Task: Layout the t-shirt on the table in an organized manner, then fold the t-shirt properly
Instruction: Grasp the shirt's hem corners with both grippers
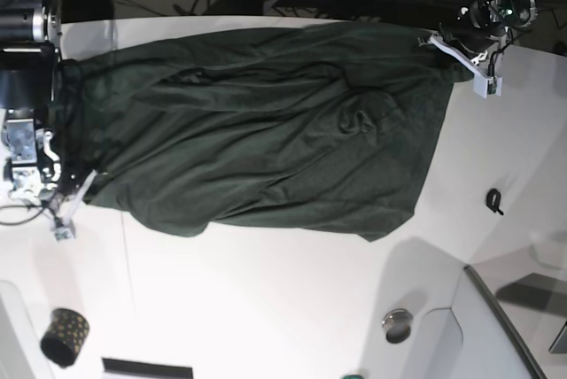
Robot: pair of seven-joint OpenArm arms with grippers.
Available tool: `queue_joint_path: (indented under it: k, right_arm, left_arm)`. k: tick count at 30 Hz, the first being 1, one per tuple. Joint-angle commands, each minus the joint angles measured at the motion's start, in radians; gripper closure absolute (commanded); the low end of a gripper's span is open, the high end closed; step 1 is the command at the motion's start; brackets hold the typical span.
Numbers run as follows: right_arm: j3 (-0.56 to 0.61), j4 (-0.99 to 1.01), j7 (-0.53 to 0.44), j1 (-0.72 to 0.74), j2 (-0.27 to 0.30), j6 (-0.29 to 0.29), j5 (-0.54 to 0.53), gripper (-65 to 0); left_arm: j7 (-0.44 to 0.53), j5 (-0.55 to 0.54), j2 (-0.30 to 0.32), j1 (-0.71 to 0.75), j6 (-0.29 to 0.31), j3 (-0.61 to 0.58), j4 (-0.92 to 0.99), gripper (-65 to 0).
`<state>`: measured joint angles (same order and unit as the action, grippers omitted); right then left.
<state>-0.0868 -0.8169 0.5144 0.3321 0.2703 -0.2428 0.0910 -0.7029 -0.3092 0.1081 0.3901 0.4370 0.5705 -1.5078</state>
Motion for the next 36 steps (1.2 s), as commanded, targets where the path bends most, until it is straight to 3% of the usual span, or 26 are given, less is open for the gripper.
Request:
queue_joint_path:
  k: [1, 4, 6, 8, 14, 23, 31, 33, 36]
  right_arm:
    - [-0.029, -0.017, -0.015, 0.029, 0.024, 0.061, 0.013, -9.8]
    - [-0.049, -0.019, -0.013, 0.028, 0.024, 0.095, 0.013, -23.7]
    - [-0.051, -0.019, -0.013, 0.025, 0.027, 0.095, 0.013, -27.5]
    - [-0.055, -0.026, -0.018, 0.022, 0.028, 0.098, 0.013, -27.0]
    - [-0.241, -0.244, -0.013, -0.067, -0.016, 0.095, 0.011, -27.6]
    - [-0.245, -0.51, -0.012, -0.281, -0.059, 0.093, 0.011, -27.2]
    - [-0.242, -0.611, 0.026, -0.4, -0.095, 0.092, 0.011, -27.2]
    - [-0.247, -0.654, 0.074, -0.425, -0.108, 0.056, 0.01, -27.2]
    - [-0.284, -0.724, 0.105, -0.474, -0.176, -0.042, 0.01, -27.0]
  left_arm:
    - [0.015, -0.009, 0.012, 0.0, 0.001, 0.006, -0.038, 0.0]
    - [0.015, -0.009, 0.012, -0.006, 0.001, 0.006, -0.075, 0.0]
    - [0.015, -0.009, 0.012, -0.01, 0.001, 0.006, -0.081, 0.0]
    - [0.015, -0.009, 0.012, -0.015, 0.001, 0.006, -0.09, 0.0]
    - [0.012, -0.011, 0.011, -0.038, 0.001, 0.006, -0.142, 0.0]
    - [0.01, -0.012, 0.008, -0.001, 0.001, 0.006, -0.241, 0.0]
    - [0.009, -0.011, 0.008, 0.022, 0.001, 0.0, -0.216, 0.0]
    - [0.009, -0.011, 0.008, 0.023, 0.001, 0.001, -0.216, 0.0]
    - [0.009, -0.011, 0.008, 0.025, 0.001, 0.003, -0.215, 0.0]
